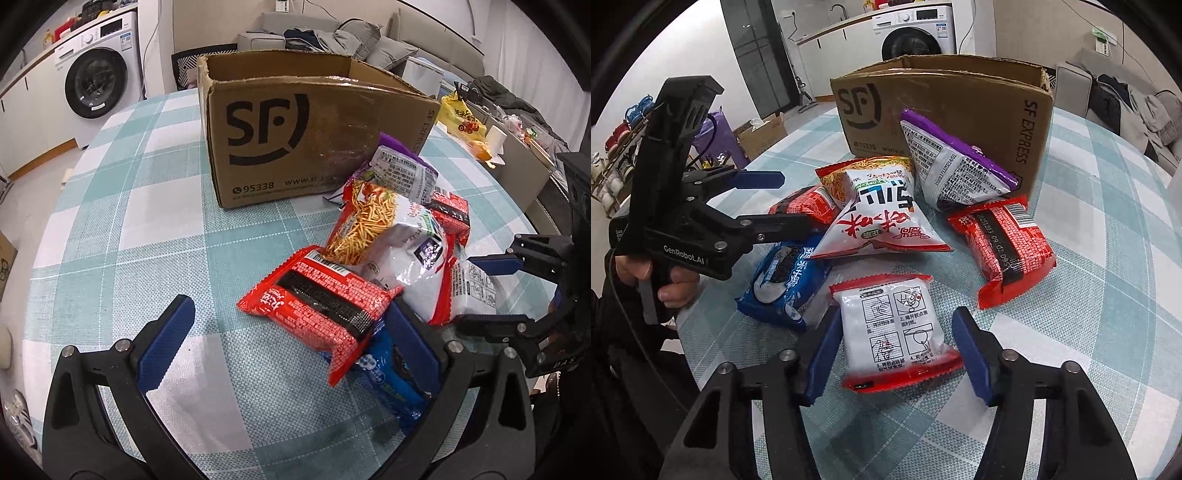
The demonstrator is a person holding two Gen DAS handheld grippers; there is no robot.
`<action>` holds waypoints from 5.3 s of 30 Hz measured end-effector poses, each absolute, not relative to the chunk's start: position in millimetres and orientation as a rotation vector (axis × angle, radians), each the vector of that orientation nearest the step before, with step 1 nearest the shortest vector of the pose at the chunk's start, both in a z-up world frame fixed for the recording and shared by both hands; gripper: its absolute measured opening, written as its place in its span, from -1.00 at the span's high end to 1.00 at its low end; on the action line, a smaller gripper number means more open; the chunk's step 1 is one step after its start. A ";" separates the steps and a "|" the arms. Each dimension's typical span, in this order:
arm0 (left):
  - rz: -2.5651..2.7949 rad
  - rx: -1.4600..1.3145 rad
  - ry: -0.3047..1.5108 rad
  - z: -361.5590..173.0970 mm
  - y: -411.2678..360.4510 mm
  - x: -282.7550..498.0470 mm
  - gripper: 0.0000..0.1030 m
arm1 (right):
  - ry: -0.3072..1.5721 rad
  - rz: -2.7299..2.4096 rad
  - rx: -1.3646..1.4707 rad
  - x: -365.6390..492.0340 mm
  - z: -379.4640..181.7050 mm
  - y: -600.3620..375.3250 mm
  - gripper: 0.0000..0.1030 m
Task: Organize snacks
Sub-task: 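Grasp the red black-striped noodle packet with left tool while right tool grasps white noodle packet, then lift both packets and carry them over the box opening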
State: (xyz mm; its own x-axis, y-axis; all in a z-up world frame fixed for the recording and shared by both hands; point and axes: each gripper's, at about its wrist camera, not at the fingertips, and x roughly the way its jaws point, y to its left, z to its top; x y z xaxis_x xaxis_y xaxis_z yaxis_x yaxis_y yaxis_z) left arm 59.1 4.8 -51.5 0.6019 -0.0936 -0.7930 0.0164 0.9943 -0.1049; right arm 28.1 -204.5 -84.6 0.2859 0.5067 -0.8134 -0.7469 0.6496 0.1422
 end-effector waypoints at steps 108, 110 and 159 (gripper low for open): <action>-0.034 -0.103 0.583 84.4 11.5 88.7 0.07 | 0.596 0.726 0.032 97.9 54.3 -205.9 0.05; -0.035 -0.101 0.577 87.0 10.8 91.7 0.07 | 0.593 0.721 0.038 100.6 56.3 -204.4 0.05; -0.009 -0.098 0.640 39.8 17.9 193.0 0.07 | 0.661 0.671 0.075 165.2 27.8 -162.8 0.05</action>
State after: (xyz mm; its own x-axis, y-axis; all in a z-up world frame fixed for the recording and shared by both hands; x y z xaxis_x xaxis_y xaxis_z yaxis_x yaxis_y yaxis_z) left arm 193.0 17.9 39.8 0.8024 -0.0389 -0.5955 -0.0214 0.9954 -0.0938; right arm 165.2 -162.8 27.8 0.5881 0.5988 -0.5436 -0.5529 0.7882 0.2702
